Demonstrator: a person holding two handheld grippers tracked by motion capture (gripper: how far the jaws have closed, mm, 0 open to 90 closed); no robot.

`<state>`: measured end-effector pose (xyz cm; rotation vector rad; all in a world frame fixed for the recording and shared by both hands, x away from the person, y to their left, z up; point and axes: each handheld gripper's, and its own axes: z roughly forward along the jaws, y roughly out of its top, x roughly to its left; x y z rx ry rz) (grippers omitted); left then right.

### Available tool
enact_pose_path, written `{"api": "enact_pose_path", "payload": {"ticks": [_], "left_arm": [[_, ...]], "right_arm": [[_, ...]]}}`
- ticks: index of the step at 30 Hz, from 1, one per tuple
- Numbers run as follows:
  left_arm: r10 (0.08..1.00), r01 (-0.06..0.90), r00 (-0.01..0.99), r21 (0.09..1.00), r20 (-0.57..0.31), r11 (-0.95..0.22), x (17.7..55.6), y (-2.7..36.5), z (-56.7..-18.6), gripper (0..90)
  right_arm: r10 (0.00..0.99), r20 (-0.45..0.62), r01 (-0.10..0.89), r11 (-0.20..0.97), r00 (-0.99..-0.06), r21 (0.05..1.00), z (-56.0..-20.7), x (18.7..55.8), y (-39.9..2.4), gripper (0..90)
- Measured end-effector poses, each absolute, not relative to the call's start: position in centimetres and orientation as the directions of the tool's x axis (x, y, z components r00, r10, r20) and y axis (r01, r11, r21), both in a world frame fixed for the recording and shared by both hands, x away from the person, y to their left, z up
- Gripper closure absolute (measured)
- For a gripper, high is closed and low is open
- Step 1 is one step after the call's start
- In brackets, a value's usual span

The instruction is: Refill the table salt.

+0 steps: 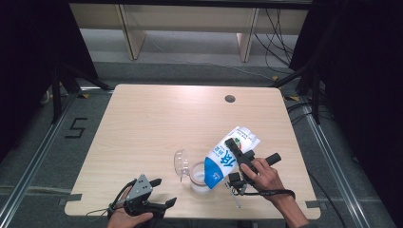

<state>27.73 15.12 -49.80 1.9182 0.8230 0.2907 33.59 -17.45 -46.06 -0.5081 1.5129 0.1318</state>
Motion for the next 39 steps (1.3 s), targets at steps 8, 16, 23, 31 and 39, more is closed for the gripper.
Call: {"api": "enact_pose_path", "payload": {"ticks": [8, 16, 23, 31, 39], "left_arm": [[0.655, 0.418, 0.741, 0.864, -0.145, -0.281, 27.73, 15.12, -49.8, 15.2], [0.653, 0.417, 0.743, 0.864, -0.145, -0.282, 27.74, 15.13, -49.79, 15.2], [0.652, 0.415, 0.745, 0.864, -0.143, -0.285, 27.77, 15.13, -49.8, 15.2], [0.653, 0.416, 0.744, 0.864, -0.143, -0.284, 27.76, 15.13, -49.8, 15.2], [0.652, 0.417, 0.744, 0.864, -0.145, -0.284, 27.76, 15.12, -49.8, 15.2]], "right_arm": [[-0.233, -0.969, -0.388, 0.888, 0.077, -0.245, -46.13, 33.56, -17.42, 68.9], [-0.24, -0.967, -0.394, 0.883, 0.089, -0.255, -46.02, 33.55, -17.4, 70.1], [-0.236, -0.969, -0.386, 0.889, 0.079, -0.248, -46.09, 33.54, -17.44, 70.6], [-0.233, -0.969, -0.387, 0.889, 0.077, -0.244, -46.05, 33.56, -17.46, 71.2], [-0.231, -0.97, -0.387, 0.89, 0.076, -0.242, -46.06, 33.56, -17.47, 71.8]]}}
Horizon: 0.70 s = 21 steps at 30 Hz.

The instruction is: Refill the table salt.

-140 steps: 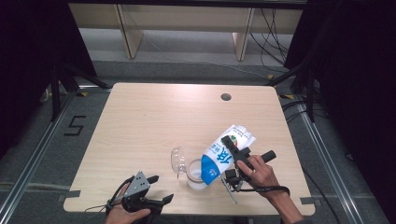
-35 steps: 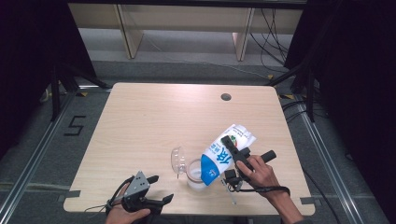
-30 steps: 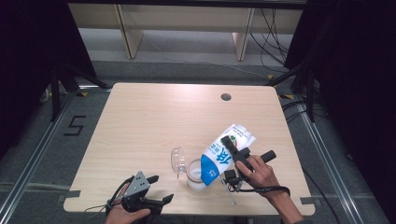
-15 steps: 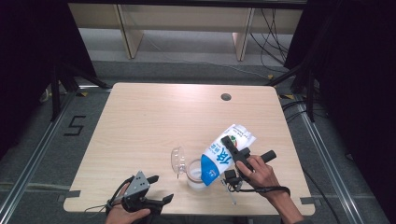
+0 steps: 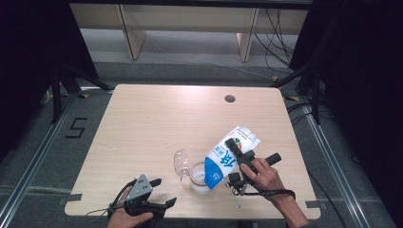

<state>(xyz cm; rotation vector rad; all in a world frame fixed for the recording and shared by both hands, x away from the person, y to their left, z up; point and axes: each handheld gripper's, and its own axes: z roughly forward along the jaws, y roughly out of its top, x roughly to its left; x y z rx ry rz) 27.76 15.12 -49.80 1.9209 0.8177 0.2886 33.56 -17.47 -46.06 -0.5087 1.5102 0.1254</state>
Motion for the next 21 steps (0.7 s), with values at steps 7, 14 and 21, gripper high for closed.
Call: {"api": "enact_pose_path", "payload": {"ticks": [7, 14, 21], "left_arm": [[0.654, 0.417, 0.743, 0.864, -0.145, -0.282, 27.74, 15.12, -49.79, 15.2], [0.654, 0.417, 0.742, 0.865, -0.147, -0.278, 27.74, 15.09, -49.8, 15.2], [0.652, 0.416, 0.743, 0.866, -0.148, -0.278, 27.75, 15.09, -49.81, 15.2]], "right_arm": [[-0.232, -0.97, -0.387, 0.89, 0.075, -0.243, -46.03, 33.56, -17.46, 72.3], [-0.231, -0.97, -0.384, 0.891, 0.077, -0.243, -46.0, 33.54, -17.49, 72.8], [-0.233, -0.97, -0.385, 0.89, 0.075, -0.244, -46.01, 33.56, -17.47, 73.4]]}}
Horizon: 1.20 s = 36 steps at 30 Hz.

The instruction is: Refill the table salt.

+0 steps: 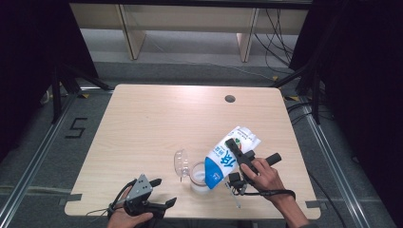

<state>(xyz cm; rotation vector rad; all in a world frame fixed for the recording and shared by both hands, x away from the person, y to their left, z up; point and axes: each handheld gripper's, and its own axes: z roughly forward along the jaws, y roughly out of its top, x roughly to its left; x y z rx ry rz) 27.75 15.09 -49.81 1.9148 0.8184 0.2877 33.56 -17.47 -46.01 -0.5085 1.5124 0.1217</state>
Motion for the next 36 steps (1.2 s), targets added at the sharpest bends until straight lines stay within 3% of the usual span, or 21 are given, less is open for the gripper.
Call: {"api": "enact_pose_path", "payload": {"ticks": [36], "left_arm": [[0.653, 0.416, 0.743, 0.865, -0.146, -0.28, 27.73, 15.08, -49.8, 15.2]], "right_arm": [[-0.238, -0.968, -0.394, 0.885, 0.074, -0.248, -45.85, 33.57, -17.42, 75.5]]}}
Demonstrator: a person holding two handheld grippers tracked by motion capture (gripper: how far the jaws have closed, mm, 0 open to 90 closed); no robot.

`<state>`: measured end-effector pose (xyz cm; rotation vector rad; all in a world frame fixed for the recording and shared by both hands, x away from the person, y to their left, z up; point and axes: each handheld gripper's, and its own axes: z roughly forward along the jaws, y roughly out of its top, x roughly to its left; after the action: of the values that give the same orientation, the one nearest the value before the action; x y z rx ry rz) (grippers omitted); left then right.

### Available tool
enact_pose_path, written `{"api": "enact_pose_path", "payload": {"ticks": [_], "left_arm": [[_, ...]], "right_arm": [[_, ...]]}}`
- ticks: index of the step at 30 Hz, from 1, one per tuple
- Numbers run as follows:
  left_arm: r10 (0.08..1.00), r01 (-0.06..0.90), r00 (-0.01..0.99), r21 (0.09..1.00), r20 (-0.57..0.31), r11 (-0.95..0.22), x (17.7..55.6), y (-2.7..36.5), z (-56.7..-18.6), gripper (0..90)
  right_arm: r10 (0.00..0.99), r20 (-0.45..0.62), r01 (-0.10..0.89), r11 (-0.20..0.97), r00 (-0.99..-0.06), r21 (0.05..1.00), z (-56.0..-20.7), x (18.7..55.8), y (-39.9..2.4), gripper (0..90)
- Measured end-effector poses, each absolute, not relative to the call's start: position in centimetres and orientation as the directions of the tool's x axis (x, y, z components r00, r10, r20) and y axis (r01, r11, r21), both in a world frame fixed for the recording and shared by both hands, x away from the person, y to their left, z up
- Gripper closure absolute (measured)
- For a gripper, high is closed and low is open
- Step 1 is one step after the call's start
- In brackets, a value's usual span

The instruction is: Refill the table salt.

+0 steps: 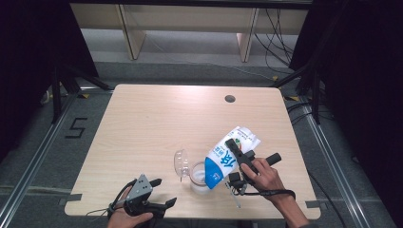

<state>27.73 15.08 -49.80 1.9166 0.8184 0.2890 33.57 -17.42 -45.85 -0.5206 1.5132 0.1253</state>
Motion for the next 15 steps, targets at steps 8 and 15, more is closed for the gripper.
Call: {"api": "enact_pose_path", "payload": {"ticks": [8, 15], "left_arm": [[0.654, 0.418, 0.742, 0.865, -0.148, -0.278, 27.72, 15.05, -49.81, 15.2], [0.654, 0.417, 0.742, 0.865, -0.147, -0.279, 27.73, 15.05, -49.81, 15.2]], "right_arm": [[-0.238, -0.968, -0.392, 0.885, 0.081, -0.25, -45.82, 33.56, -17.43, 75.8], [-0.227, -0.972, -0.388, 0.892, 0.06, -0.232, -45.93, 33.53, -17.47, 76.1]]}}
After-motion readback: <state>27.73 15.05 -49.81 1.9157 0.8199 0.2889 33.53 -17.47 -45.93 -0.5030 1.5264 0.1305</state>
